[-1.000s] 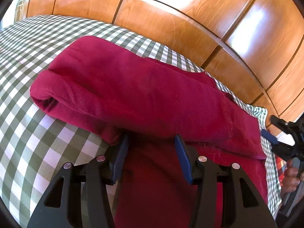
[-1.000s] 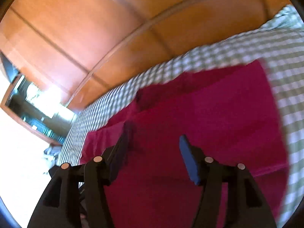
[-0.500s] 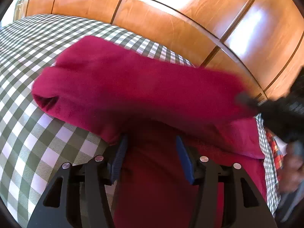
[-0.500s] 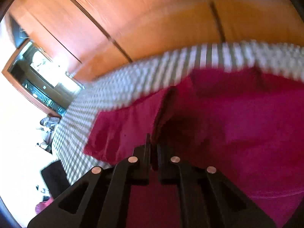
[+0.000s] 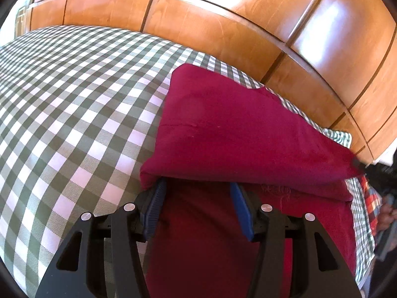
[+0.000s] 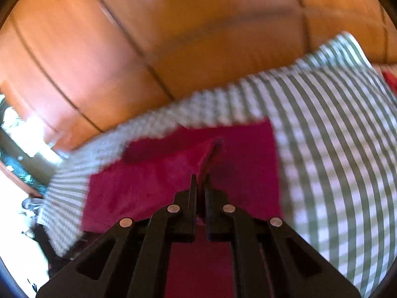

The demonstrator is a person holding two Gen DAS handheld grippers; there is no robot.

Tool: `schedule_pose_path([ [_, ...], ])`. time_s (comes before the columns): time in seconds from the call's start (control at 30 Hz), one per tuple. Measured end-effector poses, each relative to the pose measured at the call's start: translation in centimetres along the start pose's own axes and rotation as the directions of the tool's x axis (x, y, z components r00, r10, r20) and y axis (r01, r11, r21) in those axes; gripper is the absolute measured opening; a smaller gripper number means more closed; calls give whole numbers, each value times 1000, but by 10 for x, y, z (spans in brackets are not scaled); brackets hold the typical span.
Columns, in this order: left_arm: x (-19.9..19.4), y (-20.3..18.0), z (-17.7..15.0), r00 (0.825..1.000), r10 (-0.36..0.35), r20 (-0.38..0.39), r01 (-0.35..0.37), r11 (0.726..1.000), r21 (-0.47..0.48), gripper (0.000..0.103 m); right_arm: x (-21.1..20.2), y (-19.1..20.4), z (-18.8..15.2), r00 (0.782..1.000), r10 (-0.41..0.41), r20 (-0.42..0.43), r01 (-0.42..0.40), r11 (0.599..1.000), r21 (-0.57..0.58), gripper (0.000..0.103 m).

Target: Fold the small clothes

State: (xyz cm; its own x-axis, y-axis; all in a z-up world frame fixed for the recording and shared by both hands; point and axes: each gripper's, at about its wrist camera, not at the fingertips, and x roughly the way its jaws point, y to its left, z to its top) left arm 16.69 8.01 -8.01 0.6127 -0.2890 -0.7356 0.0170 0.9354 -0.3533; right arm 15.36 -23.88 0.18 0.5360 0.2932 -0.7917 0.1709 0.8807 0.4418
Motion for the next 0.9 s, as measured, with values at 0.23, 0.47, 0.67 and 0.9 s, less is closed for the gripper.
schedule_pose_path([
  [0.23,-31,-16,-7,993,-95,-64,100,991,86,52,4,-24,-16,1000,-8,16,7,998,59,4],
  [0.47,-56,-38,1,981,-196,-12,196,969,150,52,-16,-41,-13,999,-37,22,36,997,72,4],
  [0.67,-13,-39,4,992,-61,-109,75,989,124,52,-34,-45,-16,994,-98,53,93,992,88,54],
  [0.9,-34,-28,32,984,-178,15,177,983,38,52,-67,11,-21,991,-8,132,19,996,-88,56],
])
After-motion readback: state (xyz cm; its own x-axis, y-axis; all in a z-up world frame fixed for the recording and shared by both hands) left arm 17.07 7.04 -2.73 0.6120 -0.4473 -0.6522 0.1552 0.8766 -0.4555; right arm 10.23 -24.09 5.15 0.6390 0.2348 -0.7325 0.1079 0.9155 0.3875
